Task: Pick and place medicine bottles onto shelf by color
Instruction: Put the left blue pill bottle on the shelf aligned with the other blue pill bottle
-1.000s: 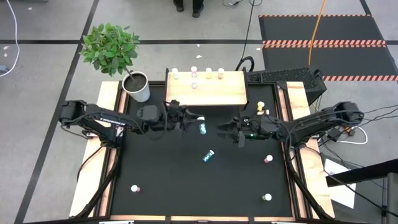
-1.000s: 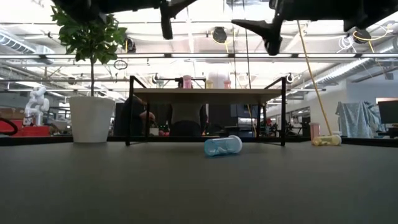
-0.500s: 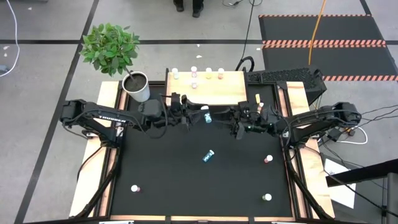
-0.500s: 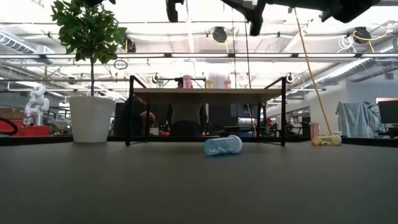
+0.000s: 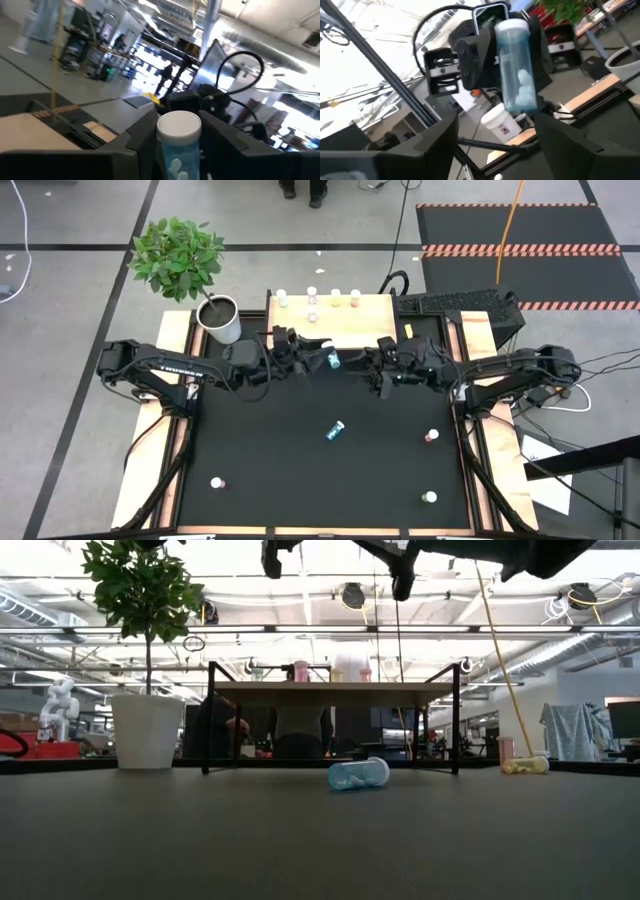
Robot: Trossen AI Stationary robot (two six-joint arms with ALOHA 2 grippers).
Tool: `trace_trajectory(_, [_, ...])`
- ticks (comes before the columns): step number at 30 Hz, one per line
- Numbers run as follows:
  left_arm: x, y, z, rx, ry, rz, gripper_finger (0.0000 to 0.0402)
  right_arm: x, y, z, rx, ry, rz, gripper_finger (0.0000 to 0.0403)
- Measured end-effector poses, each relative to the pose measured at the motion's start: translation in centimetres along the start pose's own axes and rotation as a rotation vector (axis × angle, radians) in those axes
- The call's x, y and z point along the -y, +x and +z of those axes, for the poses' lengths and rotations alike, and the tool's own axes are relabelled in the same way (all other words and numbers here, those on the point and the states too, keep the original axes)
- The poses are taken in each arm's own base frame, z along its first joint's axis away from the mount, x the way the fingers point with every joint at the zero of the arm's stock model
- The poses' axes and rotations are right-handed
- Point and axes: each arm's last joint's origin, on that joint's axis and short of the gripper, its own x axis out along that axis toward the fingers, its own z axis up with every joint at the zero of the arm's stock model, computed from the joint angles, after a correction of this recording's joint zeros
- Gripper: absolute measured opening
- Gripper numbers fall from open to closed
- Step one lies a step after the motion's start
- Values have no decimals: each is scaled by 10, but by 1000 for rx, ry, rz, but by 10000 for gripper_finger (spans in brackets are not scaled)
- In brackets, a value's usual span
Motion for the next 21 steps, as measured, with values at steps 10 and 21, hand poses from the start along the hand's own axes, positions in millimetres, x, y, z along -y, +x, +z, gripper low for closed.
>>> trace_trajectory(10, [-6, 9, -13, 37, -58, -1, 140, 9, -1, 9, 62, -50, -70, 223])
trace_trajectory(21, [-6, 10, -12, 79, -74, -10, 140, 9, -1, 6, 15, -70, -42, 201])
